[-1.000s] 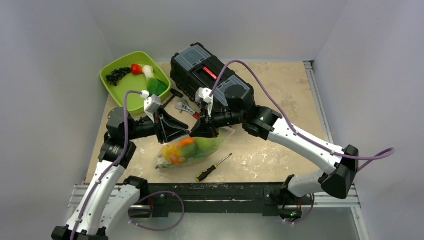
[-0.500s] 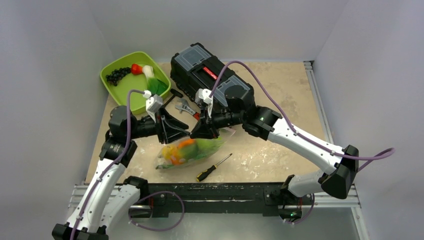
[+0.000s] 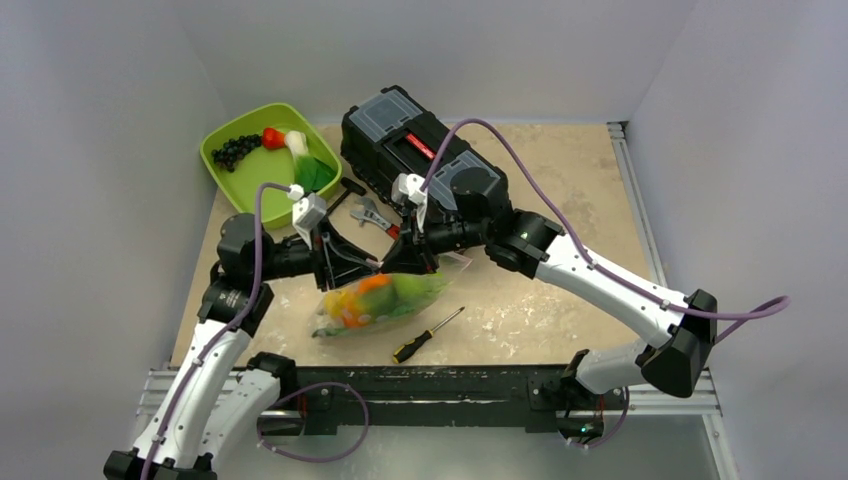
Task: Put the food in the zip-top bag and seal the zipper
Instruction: Zip the zipper food storage bag at the center of the board.
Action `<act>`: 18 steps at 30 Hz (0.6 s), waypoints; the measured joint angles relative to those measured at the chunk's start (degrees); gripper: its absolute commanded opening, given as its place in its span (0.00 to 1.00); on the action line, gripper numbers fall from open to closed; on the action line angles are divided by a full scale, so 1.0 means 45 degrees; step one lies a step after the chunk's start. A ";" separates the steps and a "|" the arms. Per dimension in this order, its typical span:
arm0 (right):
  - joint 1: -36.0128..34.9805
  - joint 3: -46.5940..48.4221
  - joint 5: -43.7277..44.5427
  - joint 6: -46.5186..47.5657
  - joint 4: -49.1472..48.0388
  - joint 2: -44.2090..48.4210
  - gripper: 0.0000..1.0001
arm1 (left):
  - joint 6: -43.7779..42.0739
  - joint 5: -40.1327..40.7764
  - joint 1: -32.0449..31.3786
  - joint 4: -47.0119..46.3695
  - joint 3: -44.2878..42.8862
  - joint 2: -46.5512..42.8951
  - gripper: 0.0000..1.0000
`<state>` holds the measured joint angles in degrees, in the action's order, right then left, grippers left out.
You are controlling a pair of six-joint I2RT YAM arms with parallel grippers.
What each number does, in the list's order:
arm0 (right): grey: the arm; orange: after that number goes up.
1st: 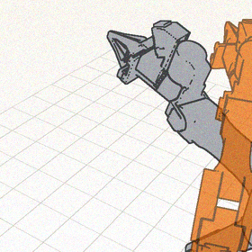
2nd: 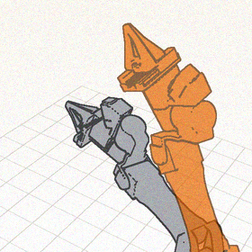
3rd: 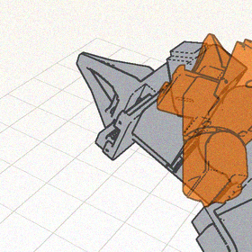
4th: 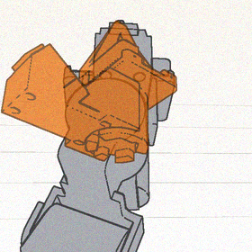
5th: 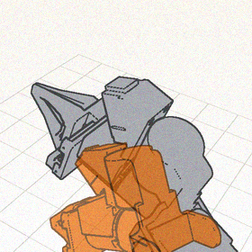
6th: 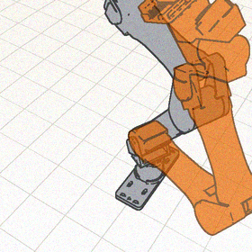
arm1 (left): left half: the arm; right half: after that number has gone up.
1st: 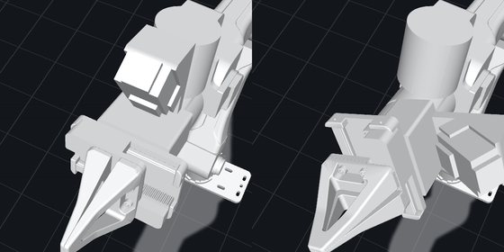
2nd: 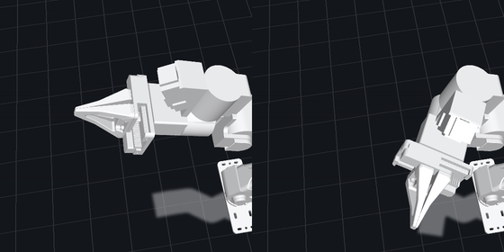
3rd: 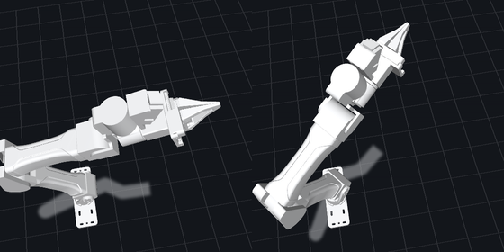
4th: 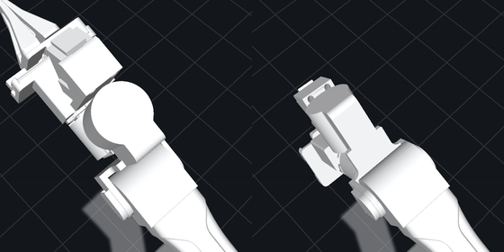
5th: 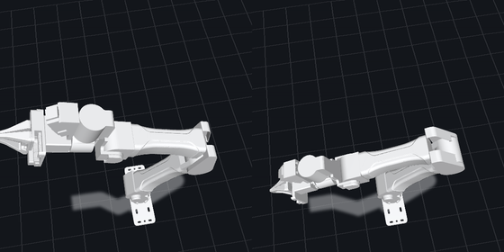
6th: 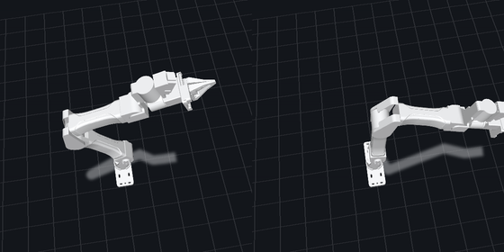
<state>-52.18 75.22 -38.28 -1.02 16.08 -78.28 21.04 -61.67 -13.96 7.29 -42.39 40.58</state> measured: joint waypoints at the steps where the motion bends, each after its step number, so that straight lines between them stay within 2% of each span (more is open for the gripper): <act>1: 0.0010 0.0029 0.0000 0.0005 -0.0010 -0.0024 0.00 | 0.0102 0.0010 0.0000 -0.0097 0.0015 0.0015 0.14; 3: 0.0029 0.0044 0.0044 0.0015 -0.0010 -0.0024 0.00 | 0.0199 -0.0010 0.0000 -0.0185 0.0015 0.0000 0.00; 8: 0.0024 0.0121 0.0364 0.0034 -0.0078 -0.0024 0.00 | 0.0233 0.0597 -0.0015 -0.0102 0.0015 -0.0389 0.00; 10: -0.0015 0.0185 0.0899 0.0024 -0.0112 -0.0024 0.00 | 0.0219 0.1695 -0.0078 0.0325 -0.0005 -0.0826 0.00; 14: -0.0403 0.0199 0.3264 -0.0165 -0.0175 -0.0019 0.00 | 0.0063 0.4673 -0.0165 0.2331 -0.0656 -0.1763 0.00; 18: -0.0627 0.0155 0.4872 -0.0296 -0.0015 0.0146 0.00 | -0.0039 0.6397 -0.0165 0.3410 -0.1195 -0.2127 0.00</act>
<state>-55.00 75.92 -16.36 -2.35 16.01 -77.62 20.86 -32.88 -14.70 22.63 -47.77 31.00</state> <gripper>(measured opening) 0.080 0.005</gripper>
